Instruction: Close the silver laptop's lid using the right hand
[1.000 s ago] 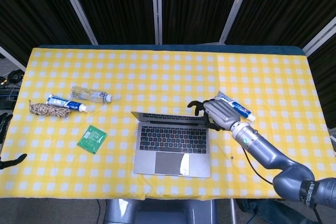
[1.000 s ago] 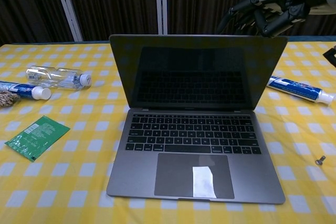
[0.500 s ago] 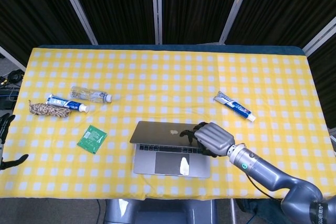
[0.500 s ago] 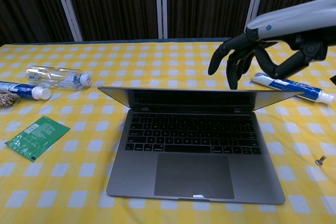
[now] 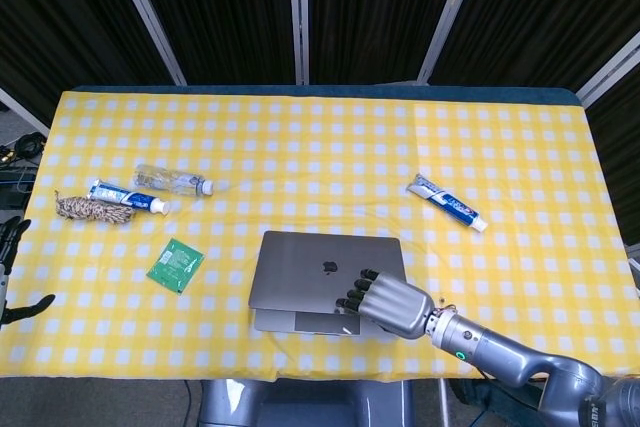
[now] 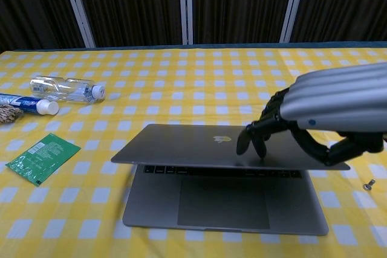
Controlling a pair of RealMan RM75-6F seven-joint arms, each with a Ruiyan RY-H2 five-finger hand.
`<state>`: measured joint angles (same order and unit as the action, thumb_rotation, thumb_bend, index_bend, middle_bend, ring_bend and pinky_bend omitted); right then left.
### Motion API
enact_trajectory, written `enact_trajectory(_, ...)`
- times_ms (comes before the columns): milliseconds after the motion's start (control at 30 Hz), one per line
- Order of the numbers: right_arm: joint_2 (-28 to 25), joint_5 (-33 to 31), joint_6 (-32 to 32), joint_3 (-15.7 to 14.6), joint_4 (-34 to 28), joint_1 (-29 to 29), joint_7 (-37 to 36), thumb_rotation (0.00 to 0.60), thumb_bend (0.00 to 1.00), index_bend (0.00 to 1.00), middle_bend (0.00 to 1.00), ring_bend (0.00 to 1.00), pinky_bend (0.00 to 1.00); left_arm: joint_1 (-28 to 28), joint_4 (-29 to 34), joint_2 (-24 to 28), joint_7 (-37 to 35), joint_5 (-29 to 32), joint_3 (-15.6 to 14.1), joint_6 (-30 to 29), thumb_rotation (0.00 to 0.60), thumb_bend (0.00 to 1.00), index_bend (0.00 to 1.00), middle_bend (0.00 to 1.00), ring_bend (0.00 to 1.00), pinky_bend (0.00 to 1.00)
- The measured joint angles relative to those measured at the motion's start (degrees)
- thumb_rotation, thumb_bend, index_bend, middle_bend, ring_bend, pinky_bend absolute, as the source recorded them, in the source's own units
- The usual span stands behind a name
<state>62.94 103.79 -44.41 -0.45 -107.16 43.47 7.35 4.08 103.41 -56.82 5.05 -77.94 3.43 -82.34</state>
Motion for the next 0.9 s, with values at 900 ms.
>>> enact_trajectory(900,12.0,8.1,-6.1,-8.4,16.4,-1.1,4.4,0.6,1.0,0.16,0.28,0.25,0.26,0.1,0.1,-0.1,0.2,-0.2,-0.3,0.3,0.6,0.0,0.0,0.0,0.0,0.0)
